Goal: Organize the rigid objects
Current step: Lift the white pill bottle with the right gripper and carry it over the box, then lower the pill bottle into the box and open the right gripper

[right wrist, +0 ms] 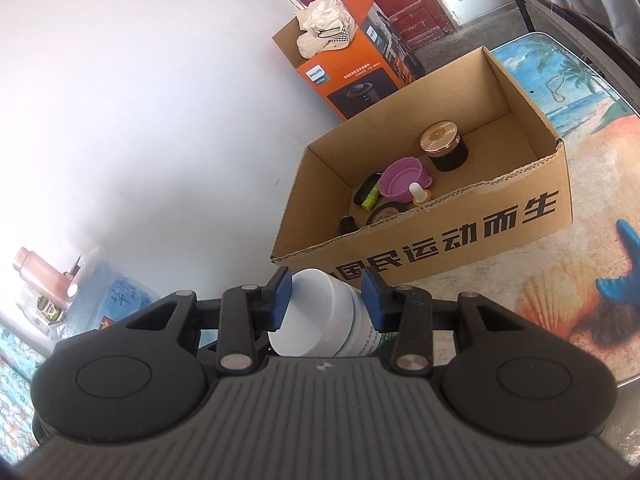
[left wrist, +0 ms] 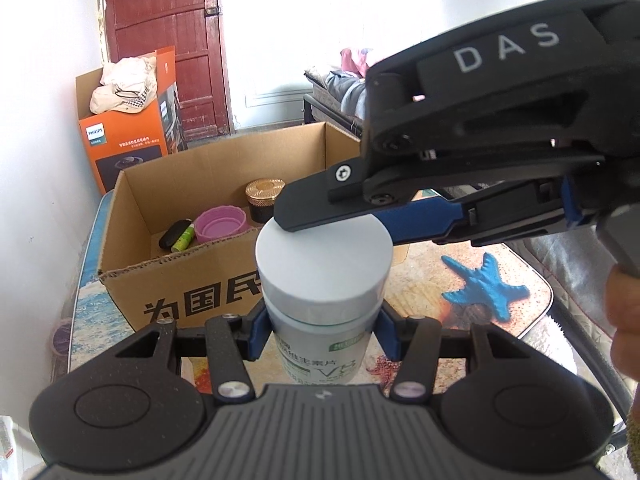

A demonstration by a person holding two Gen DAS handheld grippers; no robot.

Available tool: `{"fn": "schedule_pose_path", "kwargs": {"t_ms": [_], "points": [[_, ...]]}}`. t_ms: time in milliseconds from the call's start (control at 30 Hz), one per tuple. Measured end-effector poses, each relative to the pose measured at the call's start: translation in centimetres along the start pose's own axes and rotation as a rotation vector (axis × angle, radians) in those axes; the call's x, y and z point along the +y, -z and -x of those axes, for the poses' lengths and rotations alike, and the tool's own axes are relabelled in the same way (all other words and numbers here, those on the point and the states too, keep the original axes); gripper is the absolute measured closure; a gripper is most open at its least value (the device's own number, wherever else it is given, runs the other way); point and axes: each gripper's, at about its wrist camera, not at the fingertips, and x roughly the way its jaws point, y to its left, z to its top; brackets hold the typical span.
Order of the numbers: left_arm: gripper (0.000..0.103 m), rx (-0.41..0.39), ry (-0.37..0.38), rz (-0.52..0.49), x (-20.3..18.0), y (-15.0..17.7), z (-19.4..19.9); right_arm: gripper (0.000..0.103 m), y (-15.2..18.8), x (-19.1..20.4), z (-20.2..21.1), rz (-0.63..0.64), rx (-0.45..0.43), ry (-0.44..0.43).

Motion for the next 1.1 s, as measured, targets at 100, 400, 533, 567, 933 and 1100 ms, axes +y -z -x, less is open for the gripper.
{"fn": "schedule_pose_path", "kwargs": {"t_ms": [100,400,533,567,933,1100], "points": [[0.049,-0.017,0.005,-0.001,0.1,-0.3,1.0,0.065,-0.1,1.0,0.6,0.020,-0.016,-0.011],[0.049,-0.045,0.040,0.007,1.4,-3.4,3.3,0.065,-2.1,3.8,2.4,0.082,-0.068,-0.055],[0.049,-0.030,0.069,0.016,2.1,-5.8,3.6,0.064,-3.9,4.8,2.7,0.096,-0.078,-0.076],[0.049,-0.025,0.072,0.017,2.3,-6.4,3.6,0.064,-4.4,4.9,2.7,0.095,-0.079,-0.080],[0.049,0.012,0.122,0.038,3.7,-13.1,-0.3,0.064,-11.6,4.1,1.6,0.095,-0.092,-0.065],[0.049,0.052,0.132,0.037,3.7,-15.3,-4.1,0.064,-14.8,1.5,-0.1,0.075,-0.083,-0.046]]}}
